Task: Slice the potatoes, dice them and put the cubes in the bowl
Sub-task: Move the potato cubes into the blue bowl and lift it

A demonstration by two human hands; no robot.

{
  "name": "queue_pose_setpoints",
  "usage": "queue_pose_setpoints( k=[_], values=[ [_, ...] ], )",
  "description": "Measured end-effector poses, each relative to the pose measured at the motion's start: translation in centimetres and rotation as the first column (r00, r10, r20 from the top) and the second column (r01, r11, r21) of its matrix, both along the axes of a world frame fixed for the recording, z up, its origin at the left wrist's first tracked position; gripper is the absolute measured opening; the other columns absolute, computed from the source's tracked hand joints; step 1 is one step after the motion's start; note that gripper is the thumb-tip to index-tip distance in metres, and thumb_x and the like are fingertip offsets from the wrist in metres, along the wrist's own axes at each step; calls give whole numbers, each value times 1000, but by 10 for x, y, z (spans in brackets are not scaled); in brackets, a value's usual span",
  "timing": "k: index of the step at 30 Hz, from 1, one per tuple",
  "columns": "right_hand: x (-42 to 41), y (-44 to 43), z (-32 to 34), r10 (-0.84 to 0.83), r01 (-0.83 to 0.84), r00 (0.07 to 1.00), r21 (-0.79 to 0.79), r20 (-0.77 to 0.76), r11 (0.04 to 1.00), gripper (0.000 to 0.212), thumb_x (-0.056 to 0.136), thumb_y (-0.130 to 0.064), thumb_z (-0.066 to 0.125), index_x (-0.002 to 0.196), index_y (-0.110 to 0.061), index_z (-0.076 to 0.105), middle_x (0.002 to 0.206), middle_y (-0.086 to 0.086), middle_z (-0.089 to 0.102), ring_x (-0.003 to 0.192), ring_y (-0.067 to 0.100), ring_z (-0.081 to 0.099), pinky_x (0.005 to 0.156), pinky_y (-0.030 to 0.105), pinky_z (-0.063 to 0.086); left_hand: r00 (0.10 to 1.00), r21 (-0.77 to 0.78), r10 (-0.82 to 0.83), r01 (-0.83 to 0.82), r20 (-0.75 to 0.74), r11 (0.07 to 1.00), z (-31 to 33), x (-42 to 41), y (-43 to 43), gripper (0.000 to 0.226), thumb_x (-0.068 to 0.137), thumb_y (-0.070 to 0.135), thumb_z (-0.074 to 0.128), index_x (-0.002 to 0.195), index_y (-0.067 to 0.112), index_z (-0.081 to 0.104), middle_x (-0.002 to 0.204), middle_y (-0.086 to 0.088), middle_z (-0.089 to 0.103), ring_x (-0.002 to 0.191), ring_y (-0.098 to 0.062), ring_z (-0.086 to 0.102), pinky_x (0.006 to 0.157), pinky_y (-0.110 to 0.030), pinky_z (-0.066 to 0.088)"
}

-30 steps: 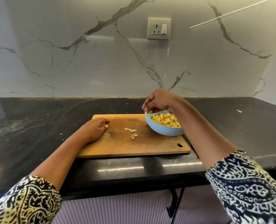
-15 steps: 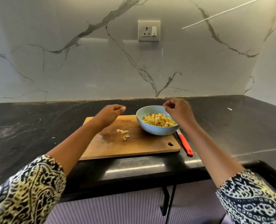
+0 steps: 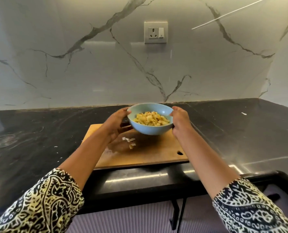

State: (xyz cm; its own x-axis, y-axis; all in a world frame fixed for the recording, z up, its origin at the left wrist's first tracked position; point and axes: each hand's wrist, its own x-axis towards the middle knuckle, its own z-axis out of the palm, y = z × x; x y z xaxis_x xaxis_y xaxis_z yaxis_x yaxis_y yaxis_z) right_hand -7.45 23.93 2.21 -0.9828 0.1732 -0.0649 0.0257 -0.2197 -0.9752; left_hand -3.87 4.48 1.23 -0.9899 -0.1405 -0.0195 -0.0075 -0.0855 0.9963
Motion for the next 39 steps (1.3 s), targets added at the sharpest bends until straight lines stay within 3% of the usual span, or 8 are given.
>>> queue_pose_setpoints(
  k=[5,10,12,14,17,25,32,39],
  values=[
    [17,-68,27,222,-221,974,21,-49,975,16,94,0,41,99,-8,54,90,9,49,88,24,49,76,35,42,978,169,207,-209,28,963,5,11,-52,28,95,27,44,116,15,59,103,-16,68,98,-32,64,81,-45,55],
    [17,-83,4,385,-378,923,183,-7,908,27,98,-6,38,110,-6,62,98,10,62,96,22,60,83,33,50,910,145,406,-415,89,898,1,32,-110,37,87,18,44,120,18,59,108,-18,64,99,-36,63,83,-51,54],
    [17,-78,-10,516,-427,856,571,6,701,34,99,-5,35,114,-12,65,110,6,66,102,17,61,86,26,52,894,153,436,-447,100,882,-2,37,-125,38,87,18,44,124,16,55,112,-20,63,101,-37,62,83,-52,53],
    [23,-77,-19,672,-379,736,869,74,319,43,95,2,34,117,-17,66,121,1,63,104,12,58,83,16,47,880,149,466,-476,94,867,-2,40,-132,38,87,19,43,124,14,54,112,-20,63,102,-37,62,83,-52,53],
    [30,-74,-25,773,-156,631,987,71,38,48,93,5,34,124,-16,63,129,0,59,116,16,53,93,22,42,878,134,468,-478,100,868,-3,42,-134,39,87,21,44,125,15,52,111,-19,62,98,-33,63,78,-50,55],
    [48,-49,-21,818,-62,560,991,131,-116,31,95,-25,56,125,-21,62,123,-2,57,113,13,48,81,23,31,897,75,430,-437,100,896,-4,45,-122,37,91,22,42,126,15,52,103,-15,61,91,-30,61,75,-46,54],
    [50,-65,-8,758,-17,645,993,99,-116,17,82,-13,69,97,-20,73,96,-3,69,88,12,60,79,31,52,898,53,425,-433,113,900,-6,45,-106,24,93,21,43,113,15,51,94,-13,59,86,-27,60,82,-44,52],
    [51,-91,-9,579,-36,807,989,114,-145,17,79,-14,74,94,-12,66,90,5,59,83,16,58,58,21,43,884,28,456,-461,103,887,-8,45,-104,20,93,23,40,108,16,51,90,-10,58,85,-25,57,83,-41,50]
  ],
)
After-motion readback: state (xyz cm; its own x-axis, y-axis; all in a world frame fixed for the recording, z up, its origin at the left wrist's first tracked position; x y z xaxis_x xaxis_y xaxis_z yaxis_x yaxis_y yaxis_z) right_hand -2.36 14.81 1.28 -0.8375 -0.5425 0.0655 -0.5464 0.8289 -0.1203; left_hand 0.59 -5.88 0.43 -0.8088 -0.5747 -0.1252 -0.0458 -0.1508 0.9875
